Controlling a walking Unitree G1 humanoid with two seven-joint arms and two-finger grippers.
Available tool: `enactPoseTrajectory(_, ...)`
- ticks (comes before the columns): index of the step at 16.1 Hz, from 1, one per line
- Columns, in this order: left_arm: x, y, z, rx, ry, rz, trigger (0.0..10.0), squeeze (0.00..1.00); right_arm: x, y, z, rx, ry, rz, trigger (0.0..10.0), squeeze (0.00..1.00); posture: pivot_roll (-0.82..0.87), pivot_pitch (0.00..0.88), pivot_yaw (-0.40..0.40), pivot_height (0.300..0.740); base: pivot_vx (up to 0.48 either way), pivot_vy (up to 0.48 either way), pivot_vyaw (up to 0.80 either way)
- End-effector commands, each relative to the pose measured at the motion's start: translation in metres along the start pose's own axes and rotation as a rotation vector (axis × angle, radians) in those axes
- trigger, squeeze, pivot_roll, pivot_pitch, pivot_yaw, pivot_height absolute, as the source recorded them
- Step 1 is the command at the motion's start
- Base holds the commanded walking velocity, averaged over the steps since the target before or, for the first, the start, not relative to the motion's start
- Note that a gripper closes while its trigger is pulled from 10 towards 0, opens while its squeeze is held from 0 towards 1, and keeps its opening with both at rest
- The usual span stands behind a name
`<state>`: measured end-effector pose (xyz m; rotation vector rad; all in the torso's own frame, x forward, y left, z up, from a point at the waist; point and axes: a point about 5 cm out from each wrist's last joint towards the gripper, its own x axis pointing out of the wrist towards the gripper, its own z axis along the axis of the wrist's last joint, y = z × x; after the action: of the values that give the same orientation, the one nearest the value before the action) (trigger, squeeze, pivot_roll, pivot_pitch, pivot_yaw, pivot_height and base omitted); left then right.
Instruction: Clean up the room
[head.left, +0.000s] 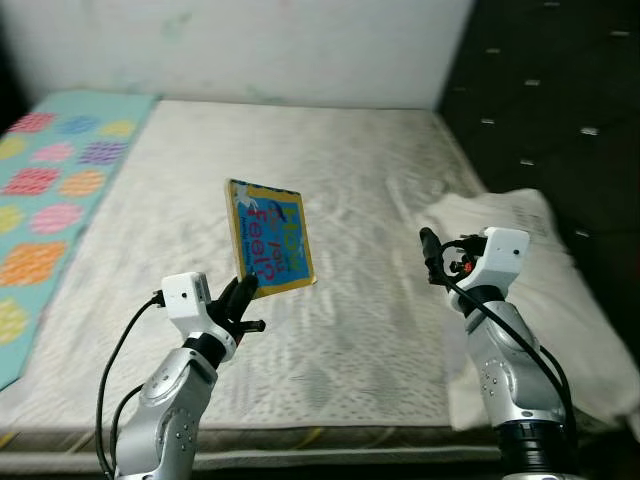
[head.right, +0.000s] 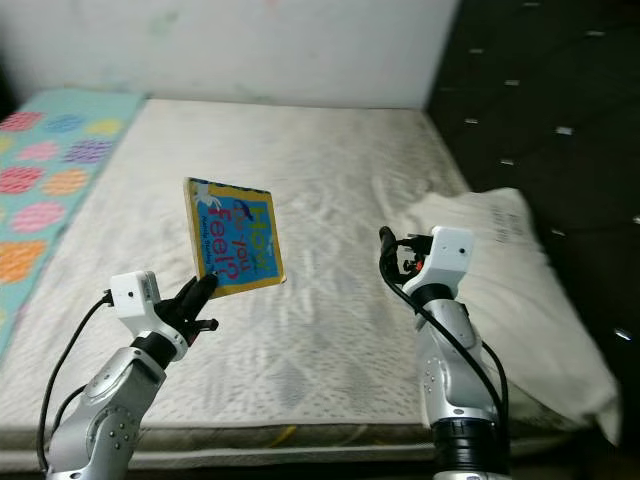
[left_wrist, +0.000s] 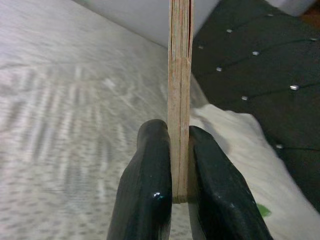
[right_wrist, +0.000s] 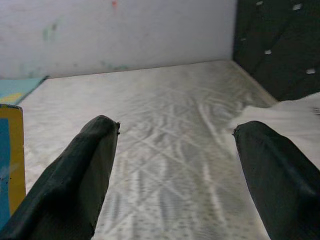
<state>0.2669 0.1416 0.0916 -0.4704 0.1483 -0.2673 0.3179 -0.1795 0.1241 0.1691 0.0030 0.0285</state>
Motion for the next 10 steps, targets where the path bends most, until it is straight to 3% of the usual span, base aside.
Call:
enactPoseTrajectory(1, 0.0027, -0.0061, 0.0098, 0.020, -0.044, -0.033, 10.0, 0.00, 0.0022, -0.0009, 0.0029, 0.001, -0.009, -0.009, 10.0, 0.00, -0.05, 0.005, -0.026, 0.740, 0.000, -0.401, -0.56)
enactPoseTrajectory(7, 0.0022, -0.0040, 0.0096, 0.016, -0.044, -0.021, 10.0, 0.00, 0.0039, -0.0018, 0.0041, -0.008, -0.014, -0.008, 10.0, 0.00, -0.05, 0.006, -0.029, 0.740, 0.000, -0.403, 0.00)
enactPoseTrajectory(10, 0.0025, -0.0037, 0.0101, 0.017, -0.046, -0.018, 10.0, 0.00, 0.0038, -0.0028, 0.0041, -0.011, -0.015, -0.011, 10.0, 0.00, -0.05, 0.007, -0.029, 0.740, 0.000, -0.096, 0.00)
